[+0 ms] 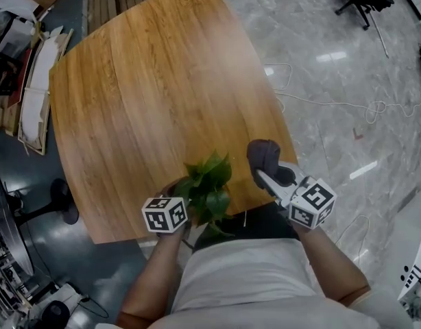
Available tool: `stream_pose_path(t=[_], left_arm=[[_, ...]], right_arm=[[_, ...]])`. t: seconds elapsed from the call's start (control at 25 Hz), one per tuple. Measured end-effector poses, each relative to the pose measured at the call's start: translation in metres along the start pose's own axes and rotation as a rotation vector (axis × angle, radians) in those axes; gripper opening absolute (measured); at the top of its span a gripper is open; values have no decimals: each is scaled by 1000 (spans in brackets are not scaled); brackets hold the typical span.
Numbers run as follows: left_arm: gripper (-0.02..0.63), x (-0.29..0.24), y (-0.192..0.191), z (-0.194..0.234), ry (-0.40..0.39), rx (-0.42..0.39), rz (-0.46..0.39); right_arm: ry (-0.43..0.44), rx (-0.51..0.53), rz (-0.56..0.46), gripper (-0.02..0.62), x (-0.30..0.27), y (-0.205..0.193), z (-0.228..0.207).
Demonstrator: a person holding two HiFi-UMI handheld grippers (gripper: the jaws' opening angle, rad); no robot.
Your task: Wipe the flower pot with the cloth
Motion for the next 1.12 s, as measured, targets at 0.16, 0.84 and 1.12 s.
stream_pose_path(t=[0.16, 0.84, 1.12], left_arm=[[20, 0, -16, 26, 5, 175, -32], [25, 0, -80, 59, -74, 626, -114], [25, -2, -91, 66, -95, 703, -153]], right_arm=[[58, -1, 72, 63, -24, -21, 8], [400, -12, 177, 61, -132, -86, 121], [100, -85, 171, 61, -129, -117, 26]])
Point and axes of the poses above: the fingertips, and each gripper's own axes: x backward along the fingers, z to its left, y out of its top, the point moved 5 cm from there along x, backward along the fingers, and after that the axes turned 4 degrees about -x, right-handed, at the moved point
